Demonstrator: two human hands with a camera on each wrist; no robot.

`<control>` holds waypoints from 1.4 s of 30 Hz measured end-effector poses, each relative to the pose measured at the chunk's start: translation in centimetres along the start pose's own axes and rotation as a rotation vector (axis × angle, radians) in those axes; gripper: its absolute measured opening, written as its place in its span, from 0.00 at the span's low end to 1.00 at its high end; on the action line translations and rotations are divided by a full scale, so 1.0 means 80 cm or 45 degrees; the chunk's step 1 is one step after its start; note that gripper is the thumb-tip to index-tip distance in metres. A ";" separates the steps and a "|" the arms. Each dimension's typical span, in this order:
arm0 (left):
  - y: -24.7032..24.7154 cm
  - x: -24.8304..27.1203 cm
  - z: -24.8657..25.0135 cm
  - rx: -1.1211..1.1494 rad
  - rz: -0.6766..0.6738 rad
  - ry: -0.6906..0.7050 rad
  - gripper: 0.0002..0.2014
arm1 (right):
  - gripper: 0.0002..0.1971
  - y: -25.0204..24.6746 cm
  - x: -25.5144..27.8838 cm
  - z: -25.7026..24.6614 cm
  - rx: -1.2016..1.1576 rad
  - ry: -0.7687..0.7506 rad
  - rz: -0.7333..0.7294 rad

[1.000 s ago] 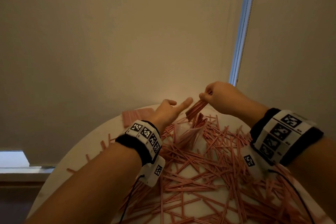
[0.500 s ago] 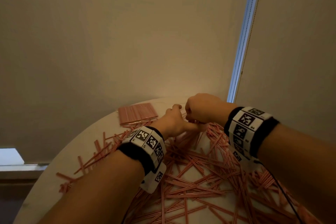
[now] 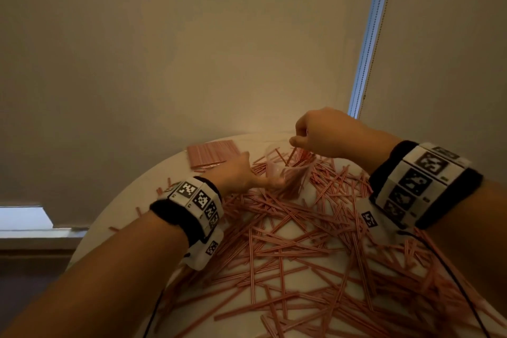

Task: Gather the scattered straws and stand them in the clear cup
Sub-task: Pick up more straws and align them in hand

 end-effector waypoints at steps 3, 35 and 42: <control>-0.007 0.035 -0.014 -0.373 -0.145 -0.029 0.33 | 0.16 0.020 0.032 -0.013 -0.079 -0.028 -0.183; -0.010 0.117 -0.054 0.026 -0.170 -0.337 0.06 | 0.10 0.074 0.112 -0.037 -0.135 0.076 -0.604; 0.001 0.117 -0.050 0.640 0.057 -0.413 0.11 | 0.06 0.060 0.114 -0.041 -0.266 0.098 -0.501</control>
Point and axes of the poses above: each hand's wrist, its own x-axis away from the middle knuckle, its own y-axis out of the palm, z = x × y, the point moved 2 cm from there along -x, towards the middle knuckle, and after that the axes turned 4 degrees about y, right-handed, at the moved point
